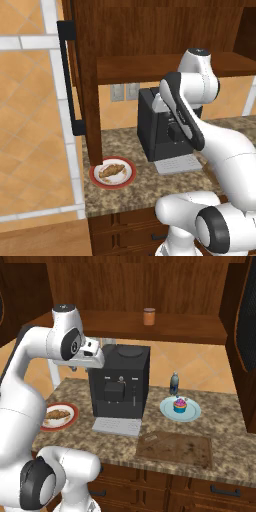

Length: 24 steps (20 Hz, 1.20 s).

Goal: From the different types of pastries on the counter, select a croissant and place it on the cutting board. Then retrieve a jar of jam from the cabinet and place it alongside the croissant on the cutting board.

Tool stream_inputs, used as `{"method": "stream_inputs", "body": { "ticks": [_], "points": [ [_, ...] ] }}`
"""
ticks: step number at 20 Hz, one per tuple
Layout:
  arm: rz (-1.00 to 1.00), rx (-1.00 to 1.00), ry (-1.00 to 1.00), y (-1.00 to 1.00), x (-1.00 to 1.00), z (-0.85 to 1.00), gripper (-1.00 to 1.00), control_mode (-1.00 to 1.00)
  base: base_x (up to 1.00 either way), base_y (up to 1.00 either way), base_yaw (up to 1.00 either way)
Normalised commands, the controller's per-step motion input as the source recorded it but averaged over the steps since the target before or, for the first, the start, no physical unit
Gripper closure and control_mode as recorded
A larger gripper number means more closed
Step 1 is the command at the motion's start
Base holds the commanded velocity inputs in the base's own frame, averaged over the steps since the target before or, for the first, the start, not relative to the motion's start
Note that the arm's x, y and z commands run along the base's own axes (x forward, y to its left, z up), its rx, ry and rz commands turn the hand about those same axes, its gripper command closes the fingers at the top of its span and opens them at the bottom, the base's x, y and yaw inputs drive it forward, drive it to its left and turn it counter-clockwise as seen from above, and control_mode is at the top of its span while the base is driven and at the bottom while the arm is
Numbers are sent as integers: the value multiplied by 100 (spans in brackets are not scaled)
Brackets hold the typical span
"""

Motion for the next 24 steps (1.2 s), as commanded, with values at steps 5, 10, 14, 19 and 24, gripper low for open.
{"method": "stream_inputs", "body": {
  "ticks": [5, 10, 14, 19, 24],
  "points": [
    [0, 0, 0, -21, -14, 1, -100, -100, 0, 0, 0],
    [0, 0, -11, -26, -14, 42, -100, -100, 0, 0, 0],
    [-1, 2, -28, -32, -28, 83, -100, -100, 0, 0, 0],
    [-2, 7, -31, -39, -19, 42, -100, -100, 0, 0, 0],
    [-16, 14, -30, -44, 0, -7, -100, -100, 0, 0, 0]
  ]
}}
